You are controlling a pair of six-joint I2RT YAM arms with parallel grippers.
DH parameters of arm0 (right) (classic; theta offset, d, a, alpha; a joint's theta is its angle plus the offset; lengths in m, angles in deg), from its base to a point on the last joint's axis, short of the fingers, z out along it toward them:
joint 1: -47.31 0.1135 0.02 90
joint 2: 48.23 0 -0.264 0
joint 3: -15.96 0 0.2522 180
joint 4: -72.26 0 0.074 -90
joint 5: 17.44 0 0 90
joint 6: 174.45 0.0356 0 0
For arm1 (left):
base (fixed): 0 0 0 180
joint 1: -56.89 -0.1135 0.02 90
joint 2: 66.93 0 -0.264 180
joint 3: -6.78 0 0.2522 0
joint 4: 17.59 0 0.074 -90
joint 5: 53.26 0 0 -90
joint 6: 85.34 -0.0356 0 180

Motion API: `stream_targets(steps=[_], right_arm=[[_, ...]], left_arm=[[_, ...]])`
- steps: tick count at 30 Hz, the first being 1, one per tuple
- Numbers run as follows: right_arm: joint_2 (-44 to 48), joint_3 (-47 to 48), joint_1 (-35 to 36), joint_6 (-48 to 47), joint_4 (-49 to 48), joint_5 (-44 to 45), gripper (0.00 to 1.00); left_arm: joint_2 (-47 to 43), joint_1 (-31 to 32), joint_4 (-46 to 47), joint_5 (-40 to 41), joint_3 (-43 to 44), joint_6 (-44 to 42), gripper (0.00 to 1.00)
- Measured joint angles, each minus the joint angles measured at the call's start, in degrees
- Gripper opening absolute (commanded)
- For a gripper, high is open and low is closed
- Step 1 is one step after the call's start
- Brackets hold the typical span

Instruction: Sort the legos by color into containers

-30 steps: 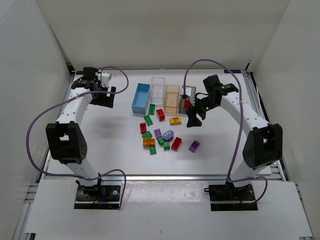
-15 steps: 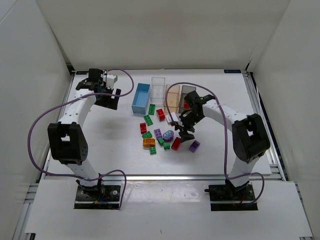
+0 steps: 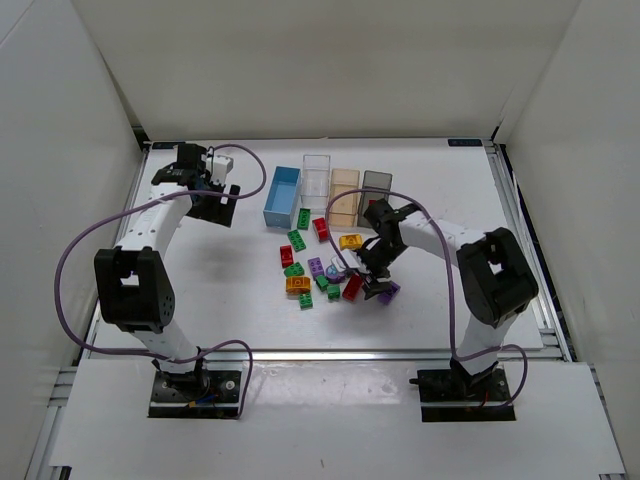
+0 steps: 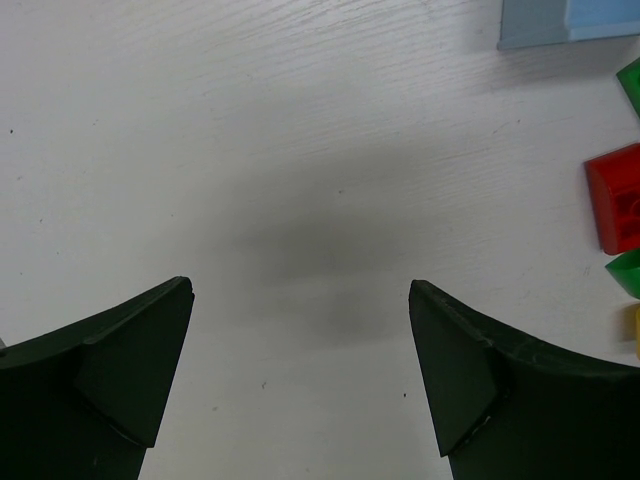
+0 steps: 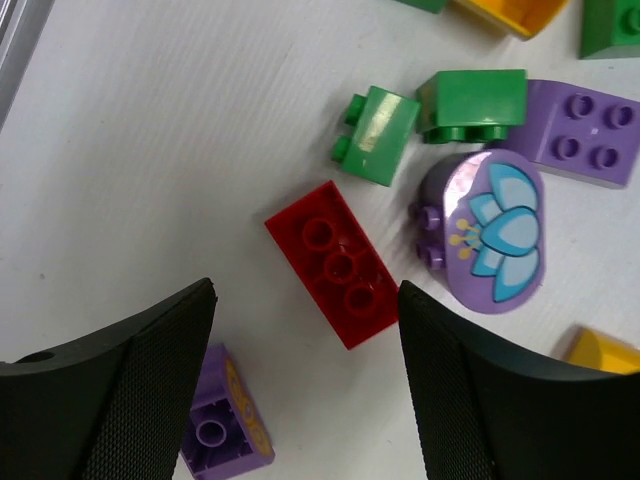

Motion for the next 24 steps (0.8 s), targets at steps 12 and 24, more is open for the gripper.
stream_targets(steps=[12,24], right_arm=[[-1.1,-2.7,2.1,0.5,-5.3,1.1,0.77],[-3.8,-1.5,3.4,3.5,-6.8,4.4,0.32]], left_arm=[[0.0,0.0,0.0,1.1,0.0,0.0,0.99],[0.0,0.0,0.0,1.4,0.1,0.0,0.99]])
